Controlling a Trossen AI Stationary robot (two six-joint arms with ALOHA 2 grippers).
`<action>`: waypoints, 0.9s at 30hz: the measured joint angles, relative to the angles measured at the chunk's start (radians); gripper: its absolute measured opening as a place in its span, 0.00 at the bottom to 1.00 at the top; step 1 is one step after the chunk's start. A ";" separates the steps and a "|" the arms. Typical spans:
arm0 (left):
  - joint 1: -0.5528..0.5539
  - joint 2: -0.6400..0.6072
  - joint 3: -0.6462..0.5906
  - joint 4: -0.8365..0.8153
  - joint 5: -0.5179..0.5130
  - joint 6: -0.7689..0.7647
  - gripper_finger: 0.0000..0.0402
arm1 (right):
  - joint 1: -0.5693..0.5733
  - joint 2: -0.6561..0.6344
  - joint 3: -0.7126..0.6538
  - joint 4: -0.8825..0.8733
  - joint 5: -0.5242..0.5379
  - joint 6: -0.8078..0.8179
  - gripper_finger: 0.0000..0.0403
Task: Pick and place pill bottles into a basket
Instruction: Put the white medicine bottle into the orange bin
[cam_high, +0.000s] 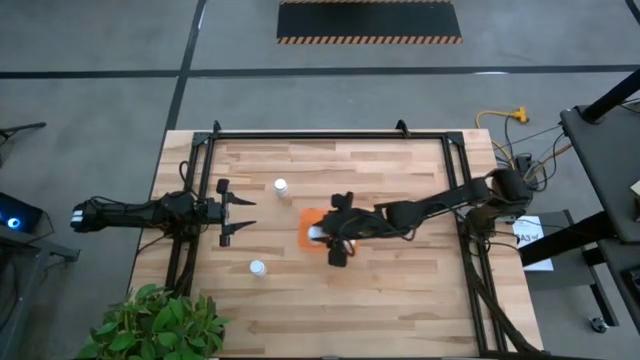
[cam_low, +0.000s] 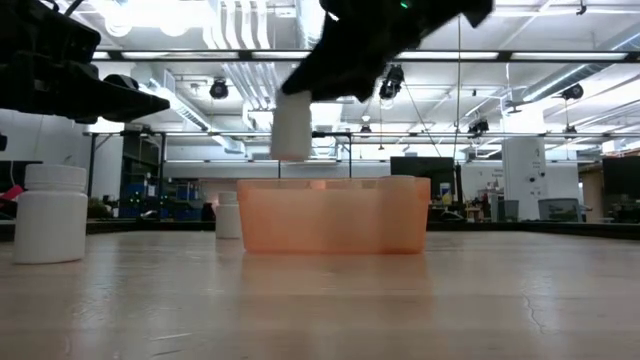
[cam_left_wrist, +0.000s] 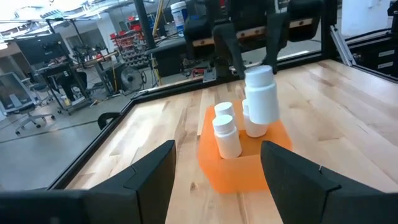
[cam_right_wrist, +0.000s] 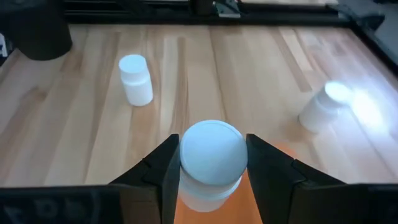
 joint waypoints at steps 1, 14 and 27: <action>0.000 0.000 0.000 0.000 0.000 0.000 0.54 | 0.003 -0.012 -0.032 0.021 0.003 0.018 0.35; 0.000 0.000 0.000 0.000 0.000 0.000 0.54 | 0.026 -0.038 -0.213 0.205 0.079 0.048 0.35; 0.000 0.000 0.000 0.001 0.000 0.000 0.54 | 0.025 -0.037 -0.253 0.199 0.078 0.098 0.35</action>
